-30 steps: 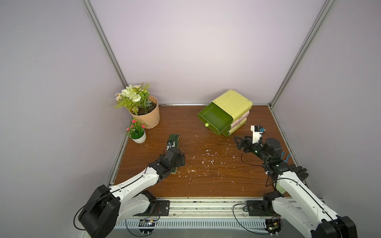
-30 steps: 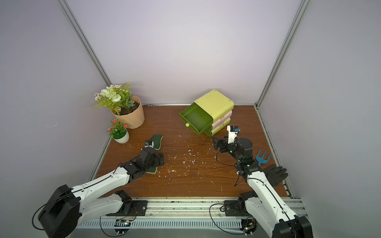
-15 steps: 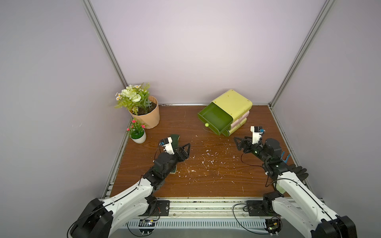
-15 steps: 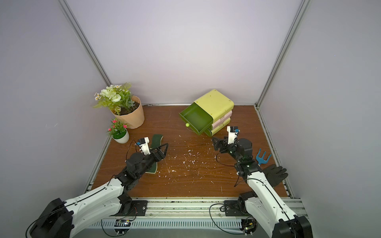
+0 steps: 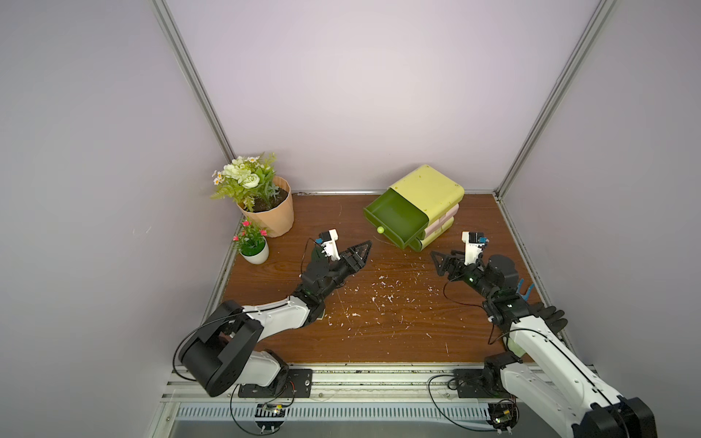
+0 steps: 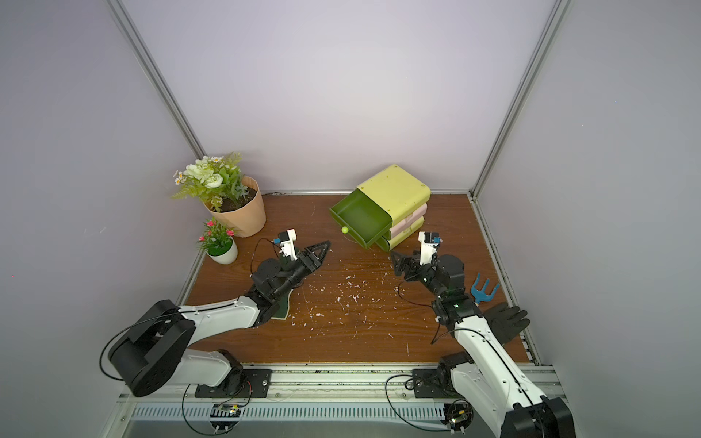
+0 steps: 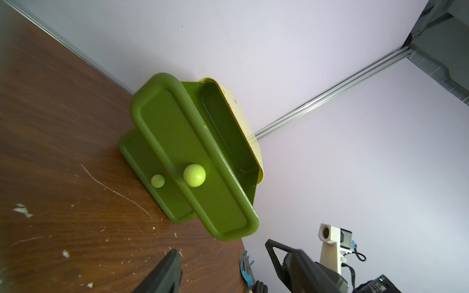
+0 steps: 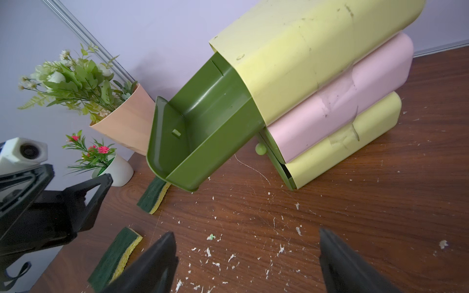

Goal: Take the sponge out of the drawer
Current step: Close the drawer in the storage box.

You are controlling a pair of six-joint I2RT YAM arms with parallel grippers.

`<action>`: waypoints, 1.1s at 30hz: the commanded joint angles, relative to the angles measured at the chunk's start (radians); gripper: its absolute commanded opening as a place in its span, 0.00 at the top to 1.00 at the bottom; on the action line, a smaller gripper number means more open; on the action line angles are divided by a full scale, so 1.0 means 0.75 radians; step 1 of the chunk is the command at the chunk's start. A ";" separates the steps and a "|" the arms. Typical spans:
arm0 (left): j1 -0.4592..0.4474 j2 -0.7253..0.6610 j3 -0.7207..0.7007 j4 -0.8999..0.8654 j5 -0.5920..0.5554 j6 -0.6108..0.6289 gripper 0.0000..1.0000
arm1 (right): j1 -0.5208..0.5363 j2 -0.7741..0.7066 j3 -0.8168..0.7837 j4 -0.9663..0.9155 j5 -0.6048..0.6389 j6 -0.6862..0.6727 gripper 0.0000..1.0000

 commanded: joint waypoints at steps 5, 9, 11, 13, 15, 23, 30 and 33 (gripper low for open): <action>0.001 0.272 0.117 0.294 0.072 -0.083 0.33 | 0.009 -0.033 -0.001 0.050 0.017 -0.008 0.09; 0.011 0.380 0.155 0.321 0.041 -0.094 0.35 | 0.009 -0.034 -0.002 0.051 0.018 -0.008 0.09; 0.024 0.443 0.182 0.386 0.061 -0.130 0.36 | 0.012 -0.032 -0.001 0.048 0.019 -0.009 0.09; 0.037 0.501 0.215 0.460 0.095 -0.167 0.37 | 0.011 -0.033 -0.001 0.048 0.016 -0.010 0.09; 0.046 0.541 0.246 0.503 0.120 -0.181 0.39 | 0.011 -0.035 -0.001 0.047 0.019 -0.010 0.09; 0.059 0.577 0.332 0.358 0.117 -0.102 0.41 | 0.012 -0.030 0.000 0.046 0.019 -0.012 0.08; 0.059 0.566 0.369 0.250 0.101 -0.038 0.48 | 0.012 -0.028 0.000 0.047 0.017 -0.011 0.08; 0.058 0.583 0.377 0.244 0.092 -0.047 0.48 | 0.011 -0.025 0.002 0.043 0.017 -0.012 0.09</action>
